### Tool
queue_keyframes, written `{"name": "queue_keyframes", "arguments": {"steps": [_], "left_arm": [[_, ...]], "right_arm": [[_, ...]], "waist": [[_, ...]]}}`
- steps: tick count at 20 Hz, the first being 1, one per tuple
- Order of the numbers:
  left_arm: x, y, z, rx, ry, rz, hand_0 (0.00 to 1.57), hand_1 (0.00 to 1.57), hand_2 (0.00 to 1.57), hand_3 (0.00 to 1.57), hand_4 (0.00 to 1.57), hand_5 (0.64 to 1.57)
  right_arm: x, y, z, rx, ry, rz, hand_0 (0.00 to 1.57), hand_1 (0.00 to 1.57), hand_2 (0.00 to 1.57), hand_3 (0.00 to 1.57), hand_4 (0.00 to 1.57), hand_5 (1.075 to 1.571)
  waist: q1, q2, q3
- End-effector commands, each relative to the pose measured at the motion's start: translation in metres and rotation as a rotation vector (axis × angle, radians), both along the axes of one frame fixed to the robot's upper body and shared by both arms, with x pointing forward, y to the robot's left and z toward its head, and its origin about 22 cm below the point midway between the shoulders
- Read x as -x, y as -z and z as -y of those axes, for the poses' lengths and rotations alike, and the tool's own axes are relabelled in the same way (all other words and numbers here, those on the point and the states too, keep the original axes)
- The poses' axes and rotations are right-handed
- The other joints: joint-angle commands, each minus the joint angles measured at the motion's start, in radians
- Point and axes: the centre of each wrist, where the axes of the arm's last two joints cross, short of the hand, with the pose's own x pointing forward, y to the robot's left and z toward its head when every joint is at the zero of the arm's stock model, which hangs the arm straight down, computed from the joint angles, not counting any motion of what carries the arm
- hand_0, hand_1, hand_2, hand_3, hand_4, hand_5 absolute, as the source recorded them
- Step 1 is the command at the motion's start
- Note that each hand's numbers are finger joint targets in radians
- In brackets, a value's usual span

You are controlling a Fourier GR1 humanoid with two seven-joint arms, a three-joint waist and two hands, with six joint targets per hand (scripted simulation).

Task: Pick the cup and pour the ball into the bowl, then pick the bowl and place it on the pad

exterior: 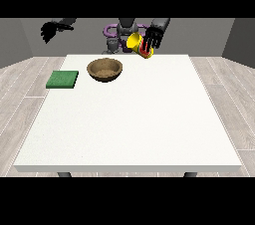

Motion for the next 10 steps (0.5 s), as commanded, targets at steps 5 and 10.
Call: {"name": "queue_keyframes", "arguments": {"steps": [5, 10], "left_arm": [[0.007, 0.000, 0.078, -0.453, 0.151, 0.041, 1.49, 1.49, 1.57, 1.57, 1.51, 1.316], [0.019, 0.017, 0.110, -0.753, 0.195, 0.019, 1.51, 1.51, 1.57, 1.57, 1.57, 1.042]], "right_arm": [[-0.008, 0.000, 0.001, 0.011, 0.004, -0.023, 0.00, 0.00, 0.00, 0.00, 0.00, 1.571], [-0.009, 0.004, -0.002, -0.035, -0.048, -0.030, 0.00, 0.00, 0.00, 0.00, 0.00, 1.570]], "waist": [[0.006, -0.009, 0.0001], [-0.038, -0.031, -0.0002]]}}
